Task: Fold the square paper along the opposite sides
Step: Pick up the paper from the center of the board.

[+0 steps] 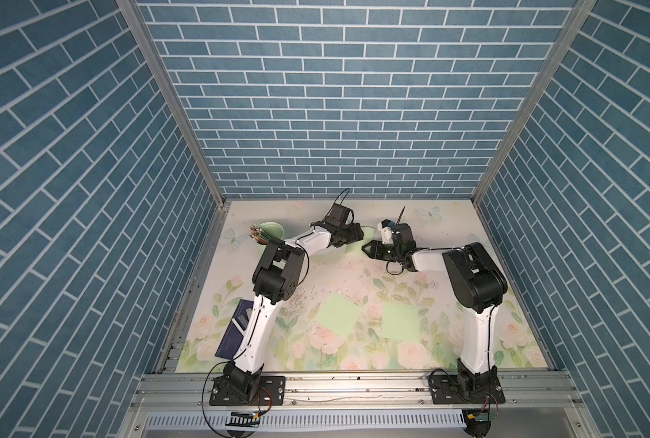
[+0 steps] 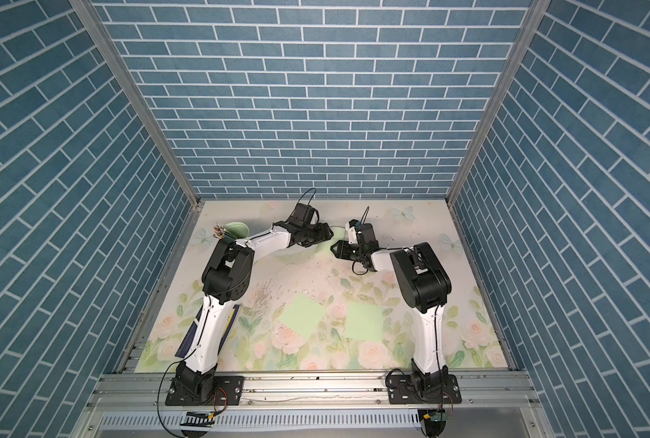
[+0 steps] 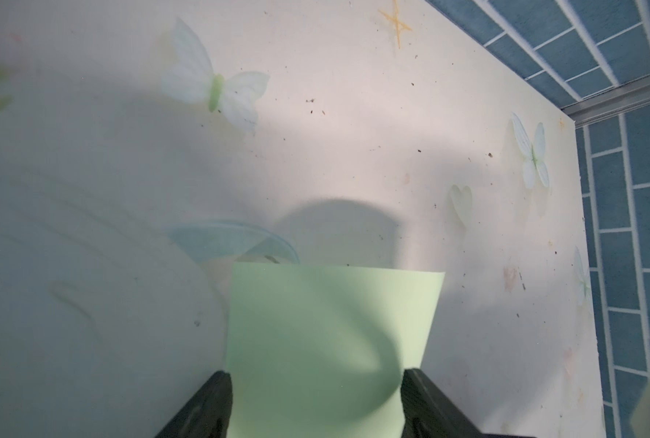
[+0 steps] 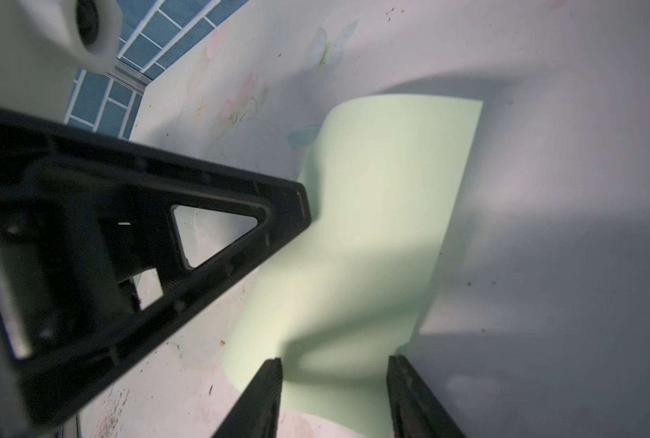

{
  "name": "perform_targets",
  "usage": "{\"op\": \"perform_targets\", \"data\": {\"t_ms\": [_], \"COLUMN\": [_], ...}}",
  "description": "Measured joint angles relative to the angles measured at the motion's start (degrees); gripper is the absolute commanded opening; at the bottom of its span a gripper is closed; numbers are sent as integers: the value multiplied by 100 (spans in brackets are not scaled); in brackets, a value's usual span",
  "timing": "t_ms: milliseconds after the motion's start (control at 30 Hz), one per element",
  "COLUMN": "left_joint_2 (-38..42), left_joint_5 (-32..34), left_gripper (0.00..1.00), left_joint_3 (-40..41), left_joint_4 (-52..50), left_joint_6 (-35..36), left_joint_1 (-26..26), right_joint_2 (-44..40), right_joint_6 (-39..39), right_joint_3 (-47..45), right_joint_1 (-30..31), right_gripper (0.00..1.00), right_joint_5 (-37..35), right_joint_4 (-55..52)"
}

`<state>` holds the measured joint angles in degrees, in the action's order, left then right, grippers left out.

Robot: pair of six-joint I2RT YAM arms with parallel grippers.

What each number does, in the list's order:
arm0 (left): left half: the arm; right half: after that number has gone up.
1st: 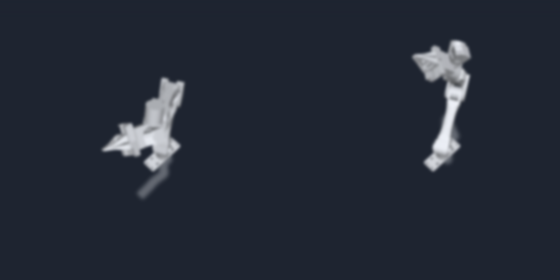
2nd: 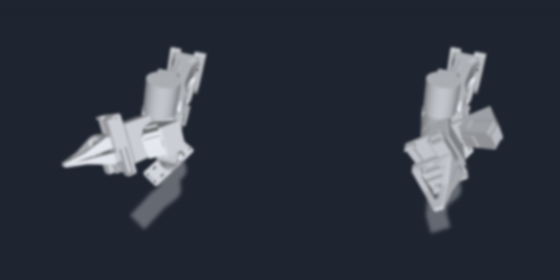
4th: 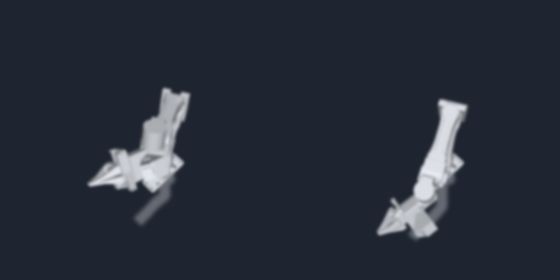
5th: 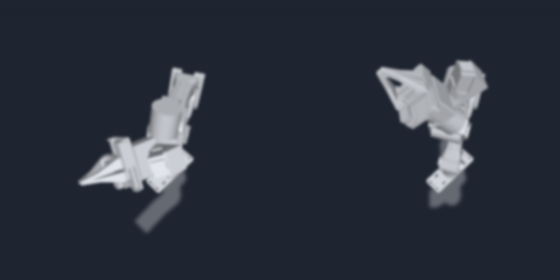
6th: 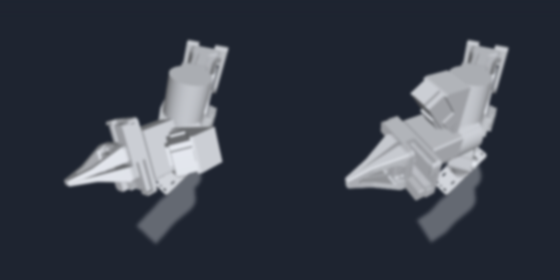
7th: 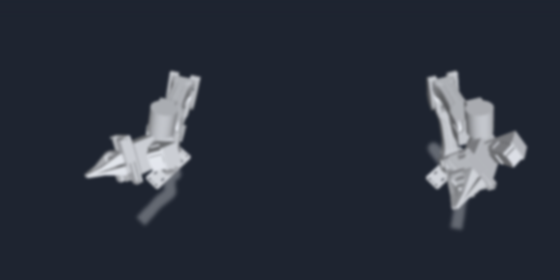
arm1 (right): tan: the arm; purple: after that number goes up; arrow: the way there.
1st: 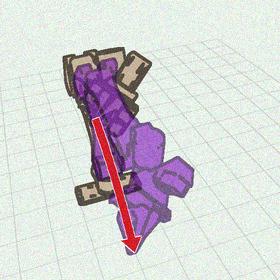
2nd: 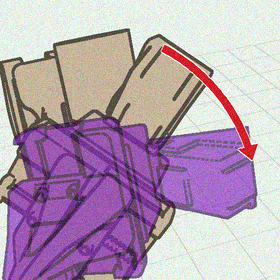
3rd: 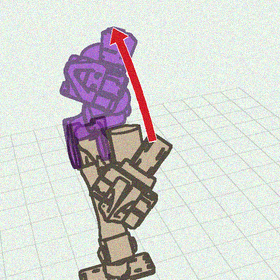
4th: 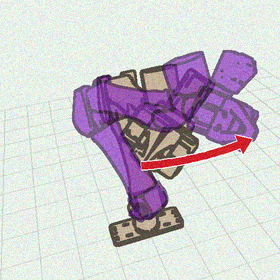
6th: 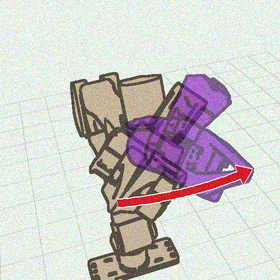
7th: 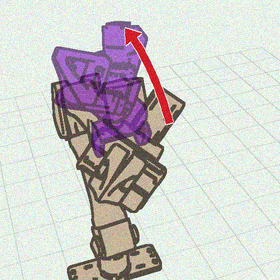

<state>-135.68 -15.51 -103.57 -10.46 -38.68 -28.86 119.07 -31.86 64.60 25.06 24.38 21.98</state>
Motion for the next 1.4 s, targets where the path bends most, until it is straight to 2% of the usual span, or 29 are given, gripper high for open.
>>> {"op": "perform_targets", "data": {"t_ms": [133, 333, 700, 867, 1033, 1200, 1400], "left_joint_2": [-2, -9, -20, 46, 293, 809, 1690], "left_joint_5": [0, 50, 105, -83, -566, -1143, -1637], "left_gripper": [73, 56, 37, 33, 32, 32, 34], "left_joint_3": [7, 33, 63, 190, 520, 789, 1108], "left_joint_4": [0, -22, -70, 4, 59, 494, 1416], "left_joint_6": [44, 105, 168, 205, 199, 70, -251], "left_joint_1": [0, 7, 9, 42, 109, 236, 389], "right_joint_2": [0, 0, -31, -337, -1023, -1558, -1502], "right_joint_6": [-37, -90, -92, -90, -94, -448, -1333], "right_joint_3": [-44, -61, -92, -186, -256, -393, -586], "right_joint_1": [0, 0, -50, -227, -573, -855, -911], "right_gripper": [51, 51, 54, 58, 61, 65, 73], "right_joint_5": [70, 136, 203, 225, 326, 752, 1394], "right_joint_4": [87, 120, 129, -240, -367, 219, 1207]}}
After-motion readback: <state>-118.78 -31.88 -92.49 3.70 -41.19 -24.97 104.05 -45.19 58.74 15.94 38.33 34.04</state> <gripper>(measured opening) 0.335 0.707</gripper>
